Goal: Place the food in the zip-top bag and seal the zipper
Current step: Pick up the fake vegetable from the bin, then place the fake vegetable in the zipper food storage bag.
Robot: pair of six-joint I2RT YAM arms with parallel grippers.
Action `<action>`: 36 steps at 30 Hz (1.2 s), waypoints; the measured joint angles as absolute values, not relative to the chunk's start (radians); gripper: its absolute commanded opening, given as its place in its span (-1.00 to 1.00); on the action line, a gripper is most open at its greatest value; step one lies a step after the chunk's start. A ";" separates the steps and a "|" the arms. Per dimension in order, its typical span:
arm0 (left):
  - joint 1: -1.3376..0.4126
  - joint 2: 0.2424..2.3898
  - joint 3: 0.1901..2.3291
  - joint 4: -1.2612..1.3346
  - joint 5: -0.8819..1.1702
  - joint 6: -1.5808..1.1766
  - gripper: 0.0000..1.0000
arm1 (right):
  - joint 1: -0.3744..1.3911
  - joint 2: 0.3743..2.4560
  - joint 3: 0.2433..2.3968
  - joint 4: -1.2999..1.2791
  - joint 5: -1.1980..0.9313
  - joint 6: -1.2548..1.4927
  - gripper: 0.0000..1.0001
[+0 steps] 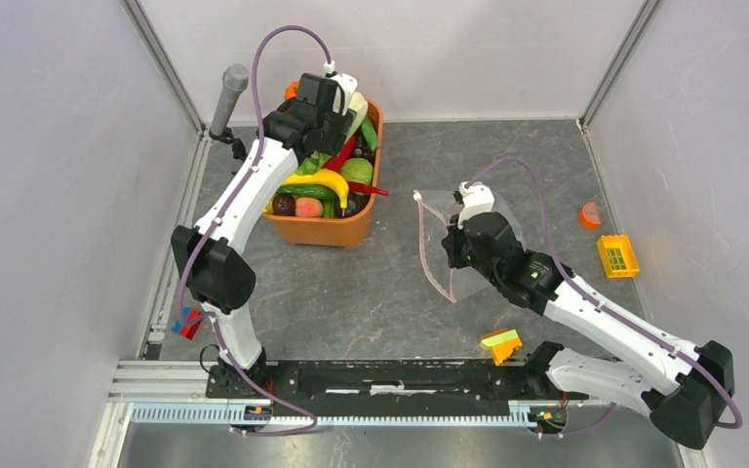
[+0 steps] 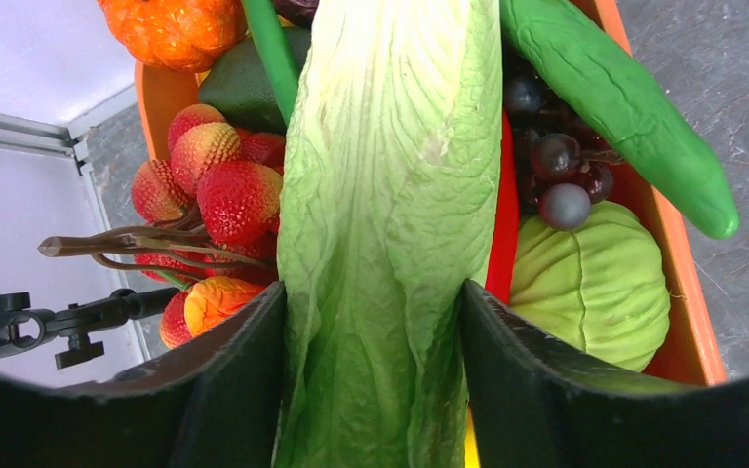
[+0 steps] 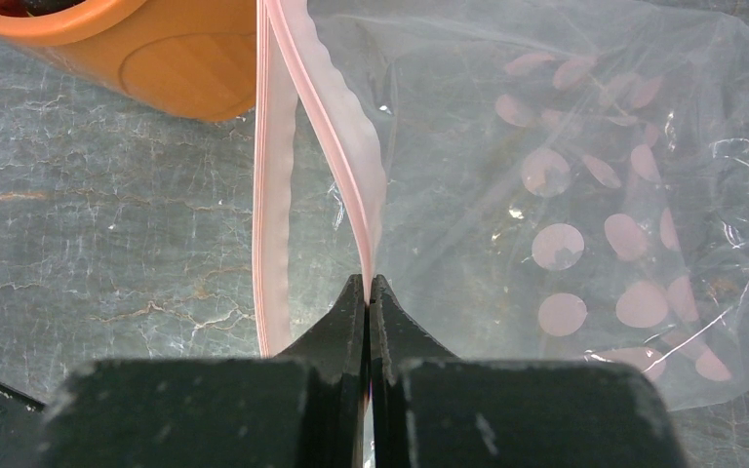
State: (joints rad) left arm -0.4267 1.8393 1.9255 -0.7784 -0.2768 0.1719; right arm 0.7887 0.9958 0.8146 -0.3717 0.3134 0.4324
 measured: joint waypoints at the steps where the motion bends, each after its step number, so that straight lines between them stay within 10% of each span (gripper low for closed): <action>1: -0.426 1.839 1.925 -0.779 -0.273 0.170 -0.01 | 0.789 0.996 0.815 -0.371 0.314 0.433 -1.00; 13: -0.418 1.771 1.942 -0.775 -0.179 0.134 -0.90 | 0.789 0.983 0.812 -0.360 0.344 0.451 -1.00; 36: -0.632 1.034 1.410 -0.750 0.321 -0.248 -0.96 | 0.789 0.935 0.759 -0.238 0.485 0.557 -1.00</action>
State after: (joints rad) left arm -0.6323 1.0336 1.4097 -0.7502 0.3206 -0.2481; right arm 0.7887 0.9352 0.7586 -0.2382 0.4847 0.5571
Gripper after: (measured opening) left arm 0.652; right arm 0.010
